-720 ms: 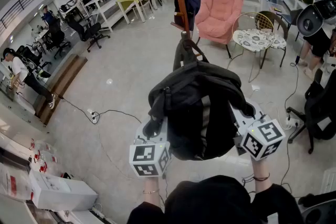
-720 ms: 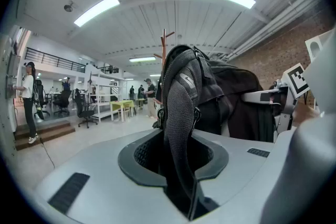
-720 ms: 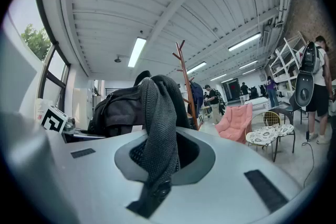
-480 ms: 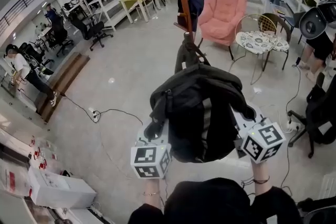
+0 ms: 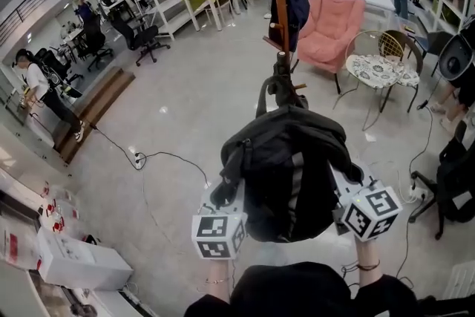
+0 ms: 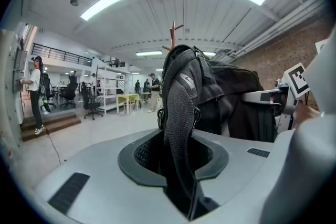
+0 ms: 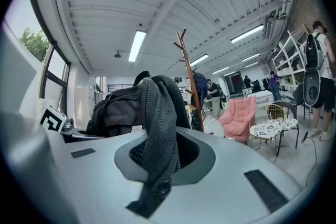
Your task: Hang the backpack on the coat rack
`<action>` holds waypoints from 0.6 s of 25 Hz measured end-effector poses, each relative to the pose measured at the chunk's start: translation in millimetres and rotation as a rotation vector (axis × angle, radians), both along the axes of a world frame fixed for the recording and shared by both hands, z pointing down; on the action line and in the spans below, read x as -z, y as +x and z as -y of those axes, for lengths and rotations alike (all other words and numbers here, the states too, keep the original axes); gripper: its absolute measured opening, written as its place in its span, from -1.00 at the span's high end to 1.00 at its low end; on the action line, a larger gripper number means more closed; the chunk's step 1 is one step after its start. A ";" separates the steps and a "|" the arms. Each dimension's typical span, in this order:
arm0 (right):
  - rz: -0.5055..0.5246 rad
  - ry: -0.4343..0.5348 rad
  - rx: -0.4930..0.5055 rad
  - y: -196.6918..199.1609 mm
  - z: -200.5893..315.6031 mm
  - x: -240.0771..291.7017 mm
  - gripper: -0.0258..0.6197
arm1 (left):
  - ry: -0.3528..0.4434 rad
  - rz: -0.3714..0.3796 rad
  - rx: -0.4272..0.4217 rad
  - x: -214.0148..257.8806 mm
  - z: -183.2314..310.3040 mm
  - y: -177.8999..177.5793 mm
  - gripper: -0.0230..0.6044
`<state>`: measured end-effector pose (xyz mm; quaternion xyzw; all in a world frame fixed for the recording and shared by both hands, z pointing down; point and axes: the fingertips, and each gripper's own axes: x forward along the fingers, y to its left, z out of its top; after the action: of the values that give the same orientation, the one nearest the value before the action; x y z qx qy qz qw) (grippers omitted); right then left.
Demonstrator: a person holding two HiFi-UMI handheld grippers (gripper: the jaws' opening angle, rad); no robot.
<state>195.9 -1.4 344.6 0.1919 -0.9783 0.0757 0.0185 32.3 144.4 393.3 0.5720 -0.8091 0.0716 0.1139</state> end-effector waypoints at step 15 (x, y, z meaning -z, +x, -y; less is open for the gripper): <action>-0.008 -0.041 -0.094 -113.4 62.4 -24.7 0.80 | -0.045 -0.023 -0.097 -23.2 76.1 -125.5 0.61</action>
<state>82.6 -63.8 369.3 0.2373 -0.9664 0.0956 0.0227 -93.2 68.3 416.5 0.6087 -0.7772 0.0885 0.1325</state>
